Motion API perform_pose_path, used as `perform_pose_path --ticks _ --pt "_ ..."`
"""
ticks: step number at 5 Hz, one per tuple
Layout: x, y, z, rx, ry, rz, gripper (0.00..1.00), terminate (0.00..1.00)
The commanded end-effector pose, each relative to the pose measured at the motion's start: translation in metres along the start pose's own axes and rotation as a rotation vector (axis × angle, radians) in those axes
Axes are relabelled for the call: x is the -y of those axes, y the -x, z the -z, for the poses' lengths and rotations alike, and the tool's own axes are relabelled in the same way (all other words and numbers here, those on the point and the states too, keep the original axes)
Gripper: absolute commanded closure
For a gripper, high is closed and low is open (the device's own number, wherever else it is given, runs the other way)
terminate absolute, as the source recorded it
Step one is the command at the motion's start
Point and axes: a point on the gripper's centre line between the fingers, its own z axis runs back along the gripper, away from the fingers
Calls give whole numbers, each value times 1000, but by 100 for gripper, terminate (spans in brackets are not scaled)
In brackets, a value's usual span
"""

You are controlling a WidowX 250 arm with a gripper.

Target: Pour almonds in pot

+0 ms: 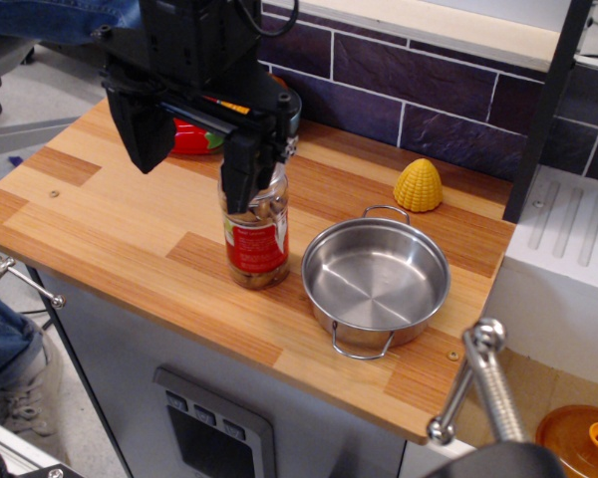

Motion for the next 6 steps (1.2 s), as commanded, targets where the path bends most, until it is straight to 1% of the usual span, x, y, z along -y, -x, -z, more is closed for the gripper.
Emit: perform_pose_path --ticks 1,2,3,4,5,6 --pt "0 0 0 0 0 0 0 0" --pt "-10 -9 -3 -58 75 -162 0 0" --pt "-28 -23 -9 -115 158 -332 0 0" --pt "-54 -44 -13 -192 230 -563 0 0" --pt "-71 -55 -8 -238 225 -747 0 0" --pt "-83 -70 2 -322 220 -871 0 0"
